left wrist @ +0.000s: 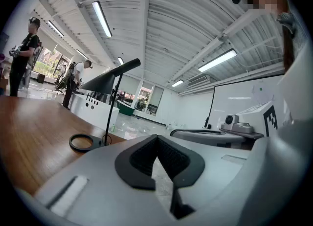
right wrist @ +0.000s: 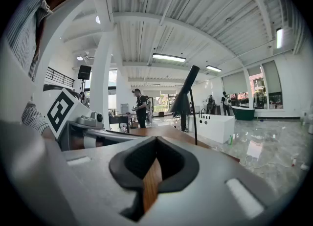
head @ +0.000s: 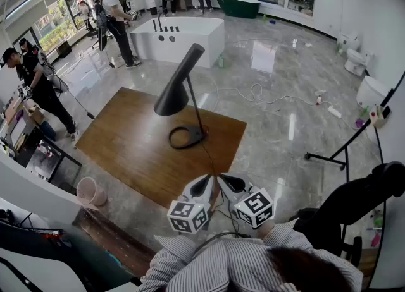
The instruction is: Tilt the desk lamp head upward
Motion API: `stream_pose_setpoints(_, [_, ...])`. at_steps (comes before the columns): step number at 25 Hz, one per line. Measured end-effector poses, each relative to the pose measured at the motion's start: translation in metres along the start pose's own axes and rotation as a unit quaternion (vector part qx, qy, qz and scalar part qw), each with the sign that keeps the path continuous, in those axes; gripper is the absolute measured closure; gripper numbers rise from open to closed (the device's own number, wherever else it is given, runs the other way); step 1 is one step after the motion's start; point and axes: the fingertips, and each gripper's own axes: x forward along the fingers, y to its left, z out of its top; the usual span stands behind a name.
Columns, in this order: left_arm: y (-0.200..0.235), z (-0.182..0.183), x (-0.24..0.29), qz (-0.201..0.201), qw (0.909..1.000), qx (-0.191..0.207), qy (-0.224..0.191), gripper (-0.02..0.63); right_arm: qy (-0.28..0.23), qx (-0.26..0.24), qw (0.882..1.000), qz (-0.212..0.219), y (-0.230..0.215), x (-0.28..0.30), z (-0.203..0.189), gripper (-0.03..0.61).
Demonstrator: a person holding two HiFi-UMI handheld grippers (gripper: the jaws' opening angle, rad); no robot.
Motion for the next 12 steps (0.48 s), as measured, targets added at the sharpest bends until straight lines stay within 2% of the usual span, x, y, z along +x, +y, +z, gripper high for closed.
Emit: stream_pose_setpoints(12, [0.0016,-0.0054,0.0022,0.006,0.9998,0.011,0.014,0.609,0.001,0.001,1.0,-0.01,-0.0035,-0.0007,-0.0046,0.575])
